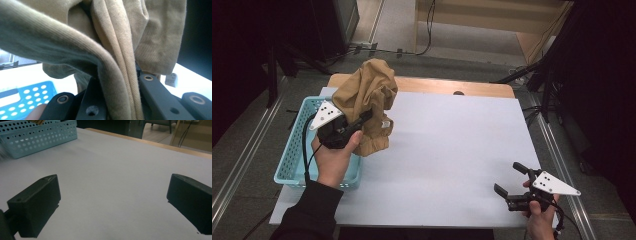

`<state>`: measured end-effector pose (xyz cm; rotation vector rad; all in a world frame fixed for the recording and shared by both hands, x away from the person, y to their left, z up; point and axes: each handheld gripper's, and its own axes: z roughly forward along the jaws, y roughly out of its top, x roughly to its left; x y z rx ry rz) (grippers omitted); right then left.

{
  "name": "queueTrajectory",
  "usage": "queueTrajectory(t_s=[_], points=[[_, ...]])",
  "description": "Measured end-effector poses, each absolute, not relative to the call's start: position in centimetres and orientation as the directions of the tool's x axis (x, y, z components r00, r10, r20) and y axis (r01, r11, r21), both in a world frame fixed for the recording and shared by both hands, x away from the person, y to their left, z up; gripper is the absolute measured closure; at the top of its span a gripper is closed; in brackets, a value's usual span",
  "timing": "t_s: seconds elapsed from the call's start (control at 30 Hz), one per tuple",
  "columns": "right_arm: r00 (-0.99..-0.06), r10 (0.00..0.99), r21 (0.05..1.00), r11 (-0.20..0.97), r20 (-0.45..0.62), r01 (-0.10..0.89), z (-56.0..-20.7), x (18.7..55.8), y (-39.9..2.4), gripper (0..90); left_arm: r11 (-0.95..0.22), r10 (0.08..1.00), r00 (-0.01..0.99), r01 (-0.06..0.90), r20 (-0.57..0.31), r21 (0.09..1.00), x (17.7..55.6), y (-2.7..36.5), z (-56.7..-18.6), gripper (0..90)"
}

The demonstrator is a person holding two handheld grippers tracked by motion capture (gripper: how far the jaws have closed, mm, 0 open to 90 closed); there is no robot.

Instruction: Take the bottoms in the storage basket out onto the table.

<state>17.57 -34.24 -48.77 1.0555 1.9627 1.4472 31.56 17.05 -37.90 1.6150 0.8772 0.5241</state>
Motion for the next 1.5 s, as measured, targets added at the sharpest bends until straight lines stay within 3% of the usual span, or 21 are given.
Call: queueTrajectory(t_s=[1.5], points=[[-0.585,0.808,0.943,0.134,0.075,0.306,-48.7,17.5,-34.6,0.0,-0.084,0.700,0.699,0.285,-0.147,0.955,31.3,11.6,-39.4,82.9]])
